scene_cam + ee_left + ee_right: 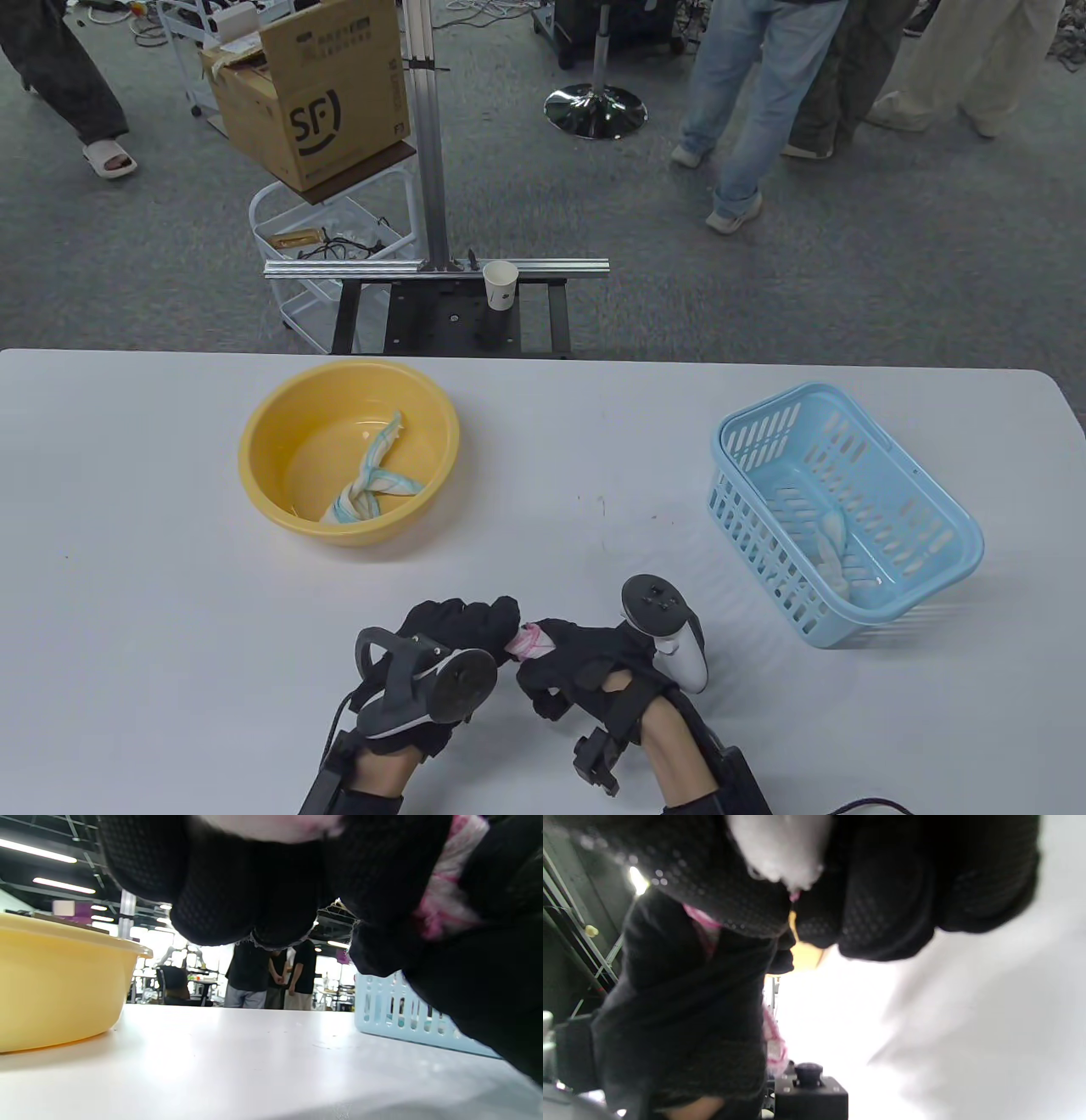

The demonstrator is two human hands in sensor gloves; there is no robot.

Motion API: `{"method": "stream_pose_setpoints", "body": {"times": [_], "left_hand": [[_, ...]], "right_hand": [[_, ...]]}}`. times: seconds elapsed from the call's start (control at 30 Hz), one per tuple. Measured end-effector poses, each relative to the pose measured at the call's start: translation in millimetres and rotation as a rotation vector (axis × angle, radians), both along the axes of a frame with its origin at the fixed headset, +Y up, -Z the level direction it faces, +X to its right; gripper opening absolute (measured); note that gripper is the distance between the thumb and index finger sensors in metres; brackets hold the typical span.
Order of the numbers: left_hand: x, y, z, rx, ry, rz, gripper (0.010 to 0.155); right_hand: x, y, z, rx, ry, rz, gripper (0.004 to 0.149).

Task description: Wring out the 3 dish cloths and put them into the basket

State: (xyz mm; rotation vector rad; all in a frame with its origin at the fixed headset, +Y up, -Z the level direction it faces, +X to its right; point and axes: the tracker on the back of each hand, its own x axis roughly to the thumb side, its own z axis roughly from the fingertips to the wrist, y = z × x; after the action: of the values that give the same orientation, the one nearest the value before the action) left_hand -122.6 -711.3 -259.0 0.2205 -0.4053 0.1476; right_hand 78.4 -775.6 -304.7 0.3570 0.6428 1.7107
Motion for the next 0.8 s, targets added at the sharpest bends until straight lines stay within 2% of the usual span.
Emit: {"method": "stream_pose_setpoints", "body": {"times": [0.13,0.23,0.47,0.57,0.7,0.8], "left_hand": [[-14,2,0,-0.009,0.058,0.047,0.065],[-27,2,-4,-0.025,0.09,0.111,0.066],[-40,3,-7,-0.051,0.096,0.204,0.074],[-41,4,-7,-0.051,0.097,0.215,0.073],[-47,1,-10,-0.072,0.113,0.248,0.072],[-48,-2,-12,-0.091,0.116,0.26,0.072]], "right_hand": [[7,3,-2,0.042,-0.049,-0.025,0.059],[14,10,-3,0.122,-0.111,-0.017,0.059],[28,47,0,0.417,-0.209,0.187,0.059],[40,59,0,0.531,-0.319,0.2,0.057],[61,76,3,0.602,-0.479,0.136,0.057],[72,94,9,0.69,-0.571,0.219,0.059]]}}
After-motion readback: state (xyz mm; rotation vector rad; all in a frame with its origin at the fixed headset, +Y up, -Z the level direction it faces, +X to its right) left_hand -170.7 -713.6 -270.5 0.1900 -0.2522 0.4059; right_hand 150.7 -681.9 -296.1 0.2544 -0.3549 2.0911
